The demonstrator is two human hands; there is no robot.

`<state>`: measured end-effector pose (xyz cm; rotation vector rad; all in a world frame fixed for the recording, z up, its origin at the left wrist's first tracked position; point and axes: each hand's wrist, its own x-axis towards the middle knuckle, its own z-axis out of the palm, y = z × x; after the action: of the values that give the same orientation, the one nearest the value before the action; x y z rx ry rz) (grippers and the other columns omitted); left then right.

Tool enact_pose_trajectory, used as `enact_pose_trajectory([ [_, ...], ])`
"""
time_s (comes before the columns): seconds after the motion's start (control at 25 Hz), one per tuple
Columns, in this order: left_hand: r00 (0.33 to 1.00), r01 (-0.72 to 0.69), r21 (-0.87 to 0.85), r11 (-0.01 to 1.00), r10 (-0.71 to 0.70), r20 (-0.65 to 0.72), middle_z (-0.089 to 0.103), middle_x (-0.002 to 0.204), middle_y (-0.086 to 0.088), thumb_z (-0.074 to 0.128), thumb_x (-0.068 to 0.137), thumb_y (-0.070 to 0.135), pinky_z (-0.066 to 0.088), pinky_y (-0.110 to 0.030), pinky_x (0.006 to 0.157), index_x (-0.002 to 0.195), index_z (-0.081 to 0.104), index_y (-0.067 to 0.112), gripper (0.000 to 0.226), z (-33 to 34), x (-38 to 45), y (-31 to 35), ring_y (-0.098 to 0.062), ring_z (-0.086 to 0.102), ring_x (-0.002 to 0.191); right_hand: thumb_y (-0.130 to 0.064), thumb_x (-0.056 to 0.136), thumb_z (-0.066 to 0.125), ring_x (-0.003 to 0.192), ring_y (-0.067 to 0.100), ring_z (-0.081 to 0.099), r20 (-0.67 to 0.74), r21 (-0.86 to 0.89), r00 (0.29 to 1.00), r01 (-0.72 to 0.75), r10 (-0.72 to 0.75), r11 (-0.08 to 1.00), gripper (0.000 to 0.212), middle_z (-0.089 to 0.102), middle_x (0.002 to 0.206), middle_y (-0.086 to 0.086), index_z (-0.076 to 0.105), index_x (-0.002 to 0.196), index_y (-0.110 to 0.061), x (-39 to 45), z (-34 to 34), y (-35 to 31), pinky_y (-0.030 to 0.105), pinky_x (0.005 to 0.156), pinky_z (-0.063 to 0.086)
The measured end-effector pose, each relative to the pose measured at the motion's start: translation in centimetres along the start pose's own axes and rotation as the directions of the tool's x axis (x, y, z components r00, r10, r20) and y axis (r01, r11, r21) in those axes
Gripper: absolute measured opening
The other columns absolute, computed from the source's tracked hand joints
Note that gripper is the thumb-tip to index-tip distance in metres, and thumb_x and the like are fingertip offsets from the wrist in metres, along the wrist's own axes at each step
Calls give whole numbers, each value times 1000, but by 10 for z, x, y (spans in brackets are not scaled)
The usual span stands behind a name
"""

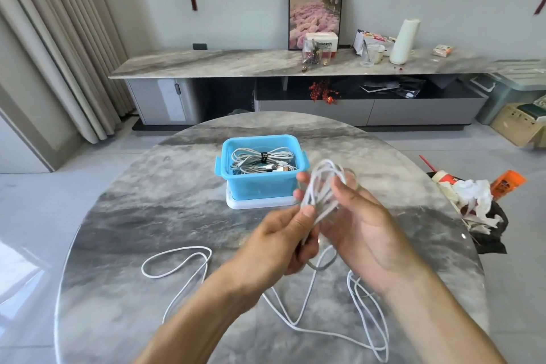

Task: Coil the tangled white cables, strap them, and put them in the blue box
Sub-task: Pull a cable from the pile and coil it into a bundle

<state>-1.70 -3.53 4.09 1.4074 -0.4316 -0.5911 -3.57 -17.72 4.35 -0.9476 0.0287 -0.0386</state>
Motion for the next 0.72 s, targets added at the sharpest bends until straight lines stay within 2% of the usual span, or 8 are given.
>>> enact_pose_trajectory([
  [0.08, 996, 61, 61, 996, -64, 60, 45, 54, 6, 42, 103, 35, 24, -18, 44, 73, 48, 15, 37, 9, -1, -10, -8, 28, 45, -34, 84, 68, 82, 27, 69, -13, 124, 999, -47, 49, 991, 39, 69, 89, 12, 62, 111, -7, 2, 1, 0, 44, 99, 52],
  [0.12, 995, 68, 122, 990, -77, 66, 44, 54, 10, 45, 103, 38, 25, -19, 45, 71, 50, 18, 38, 11, 0, -15, -7, 29, 46, -39, 86, 63, 66, 23, 65, -66, 122, 996, -46, 55, 991, 34, 60, 69, 7, 64, 96, -6, 3, 2, 1, 45, 95, 54],
  [0.2, 999, -5, 332, 943, -11, 47, 46, 56, 13, 45, 98, 43, 33, -21, 52, 67, 53, 26, 36, 11, 2, -22, -5, 38, 51, -49, 83, 60, 49, 19, 50, -164, 50, 986, -28, 36, 998, 40, 38, 51, 2, 53, 67, -13, 4, 5, 1, 41, 77, 56],
  [0.32, 983, -180, 585, 791, 156, 92, 51, 74, 13, 41, 99, 39, 38, -17, 70, 70, 54, 26, 33, 8, 4, -29, -2, 50, 72, -55, 75, 63, 48, 21, 46, -295, -59, 955, -1, -16, 998, 50, 33, 45, 3, 39, 53, -16, 4, 5, 4, 36, 65, 51],
  [0.48, 973, -208, 696, 687, 216, 78, 51, 71, 18, 40, 103, 35, 34, -13, 74, 76, 53, 24, 32, 11, 1, -31, -3, 48, 80, -63, 71, 61, 55, 21, 54, -367, -225, 923, 32, -115, 974, 57, 43, 44, 5, 35, 44, -20, 6, 9, 10, 32, 67, 46],
  [0.6, 953, -250, 735, 630, 295, 71, 51, 72, 17, 40, 101, 34, 33, -18, 76, 77, 56, 20, 32, 13, 3, -28, -8, 48, 83, -59, 75, 61, 55, 22, 58, -375, -214, 916, 62, -141, 975, 56, 44, 43, 7, 38, 45, -18, 6, 7, 9, 32, 66, 48],
  [0.64, 923, -307, 770, 560, 372, 98, 50, 71, 15, 43, 100, 29, 31, -18, 75, 76, 55, 19, 29, 13, 4, -27, -10, 46, 80, -56, 77, 62, 54, 23, 57, -375, -212, 916, 67, -145, 975, 55, 42, 42, 7, 40, 47, -16, 6, 6, 9, 32, 65, 48],
  [0.72, 822, -405, 870, 283, 529, 211, 52, 67, 7, 56, 93, 14, 32, -21, 70, 76, 50, 22, 20, 10, 7, -28, -12, 42, 72, -53, 84, 60, 55, 25, 57, -381, -250, 912, 55, -150, 967, 55, 39, 41, 6, 41, 50, -14, 5, 5, 11, 30, 62, 48],
])
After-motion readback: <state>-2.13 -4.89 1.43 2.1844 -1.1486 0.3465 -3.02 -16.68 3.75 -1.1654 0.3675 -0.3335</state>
